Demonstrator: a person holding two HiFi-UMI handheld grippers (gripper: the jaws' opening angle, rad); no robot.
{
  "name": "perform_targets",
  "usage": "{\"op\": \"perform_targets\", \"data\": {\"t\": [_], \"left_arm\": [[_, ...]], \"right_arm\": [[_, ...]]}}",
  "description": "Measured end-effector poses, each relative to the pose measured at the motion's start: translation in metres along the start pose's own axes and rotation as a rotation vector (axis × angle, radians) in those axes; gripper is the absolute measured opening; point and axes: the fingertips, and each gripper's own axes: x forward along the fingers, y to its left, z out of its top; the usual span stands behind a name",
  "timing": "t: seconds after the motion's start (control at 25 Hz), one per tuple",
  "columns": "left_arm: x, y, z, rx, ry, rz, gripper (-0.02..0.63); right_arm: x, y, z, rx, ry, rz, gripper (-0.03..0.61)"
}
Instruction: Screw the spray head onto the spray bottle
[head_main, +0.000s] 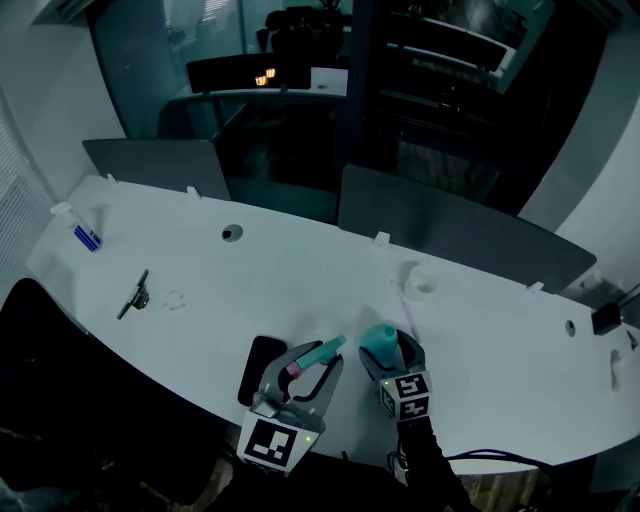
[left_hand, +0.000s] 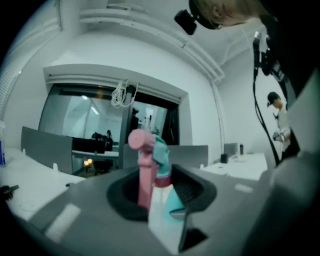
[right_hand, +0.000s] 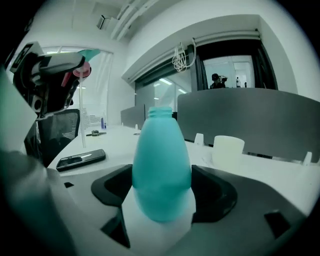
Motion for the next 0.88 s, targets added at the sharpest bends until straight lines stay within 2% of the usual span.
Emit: {"op": "perform_targets", "data": {"t": [0.16,0.32,0.4,0.52,0.6,0.72,0.88], "left_arm": [[-0.002,-0.002,0.005,0.007,-0.027,0.006,0.133],[0.003,0.001,0.02,-0.05,-0.071,0.002,0.133],[0.011,0.001,0.041,-0.075,-0.132,-0.031,0.133],[0.024,-0.01,0.084,-0.104,-0.254,-0.122,0.133],[0.034,-0.023,0.1,-0.113,-0.287,-0.179,0.133],[0.048,-0.042,0.098,-0.093,-0.262,-0.234,0.133],[0.054,-0.052,0.074,-0.139,-0.192,-0.261,0.133]], "right_arm": [[0.0,0.004,0.002,-0.021,-0.015,0.005,0.356],[-0.015,0.014,-0.004,-0.045,-0.011,0.032,0.356],[-0.025,0.018,-0.011,-0.036,-0.006,0.04,0.356],[-0.033,0.02,-0.014,-0.013,-0.016,0.037,0.356],[-0.034,0.02,-0.015,-0.013,-0.021,0.033,0.356],[-0.034,0.019,-0.017,-0.012,-0.024,0.031,0.356],[-0.036,0.018,-0.016,-0.009,-0.019,0.035,0.356]]}}
